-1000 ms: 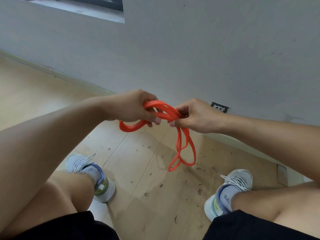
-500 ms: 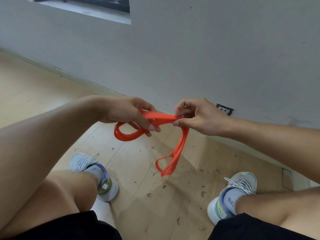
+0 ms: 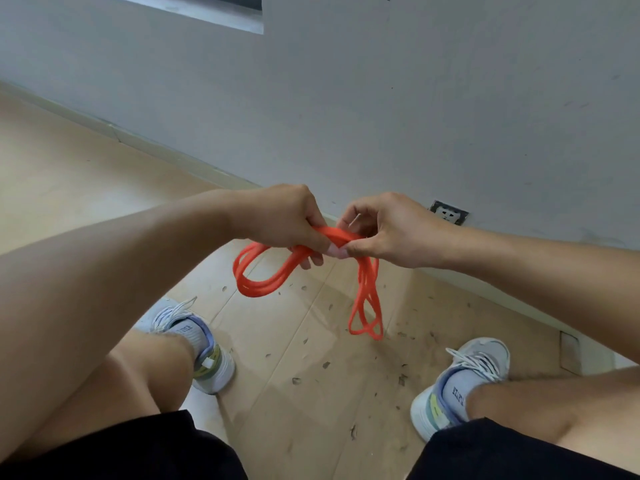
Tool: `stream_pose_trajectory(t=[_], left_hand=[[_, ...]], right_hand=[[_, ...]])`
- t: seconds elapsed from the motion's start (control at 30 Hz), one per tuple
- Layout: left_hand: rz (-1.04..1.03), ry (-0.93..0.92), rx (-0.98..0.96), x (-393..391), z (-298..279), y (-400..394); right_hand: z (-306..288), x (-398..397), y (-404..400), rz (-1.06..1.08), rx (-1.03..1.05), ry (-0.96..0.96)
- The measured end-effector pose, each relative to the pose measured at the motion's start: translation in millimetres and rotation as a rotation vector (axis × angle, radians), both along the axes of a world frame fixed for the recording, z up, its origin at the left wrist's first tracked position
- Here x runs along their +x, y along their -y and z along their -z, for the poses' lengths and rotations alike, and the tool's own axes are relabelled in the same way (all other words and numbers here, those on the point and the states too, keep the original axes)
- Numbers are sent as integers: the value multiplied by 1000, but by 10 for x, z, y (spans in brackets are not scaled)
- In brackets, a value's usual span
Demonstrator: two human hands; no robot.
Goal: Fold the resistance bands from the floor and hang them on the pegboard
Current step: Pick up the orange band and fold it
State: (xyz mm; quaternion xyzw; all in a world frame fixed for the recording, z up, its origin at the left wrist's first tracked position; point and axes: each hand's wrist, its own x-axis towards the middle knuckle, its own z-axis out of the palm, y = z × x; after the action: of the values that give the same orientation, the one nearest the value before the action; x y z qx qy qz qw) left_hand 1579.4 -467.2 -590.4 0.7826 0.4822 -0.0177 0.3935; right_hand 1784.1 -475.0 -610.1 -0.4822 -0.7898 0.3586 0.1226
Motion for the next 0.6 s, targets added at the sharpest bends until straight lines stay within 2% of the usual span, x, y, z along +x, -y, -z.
stream_pose_trajectory(t=[0.2,0.37,0.6], left_hand=[[-47,107,-33,-57,9,-38],[-61,138,-38,-146,19,-58],[-110,145,-135,-188,0,-53]], right_hand=[[49,36,-69,-8,-31,-41],[190,91,-101,-45,-117,21],[124,40,-82,6,-55,-52]])
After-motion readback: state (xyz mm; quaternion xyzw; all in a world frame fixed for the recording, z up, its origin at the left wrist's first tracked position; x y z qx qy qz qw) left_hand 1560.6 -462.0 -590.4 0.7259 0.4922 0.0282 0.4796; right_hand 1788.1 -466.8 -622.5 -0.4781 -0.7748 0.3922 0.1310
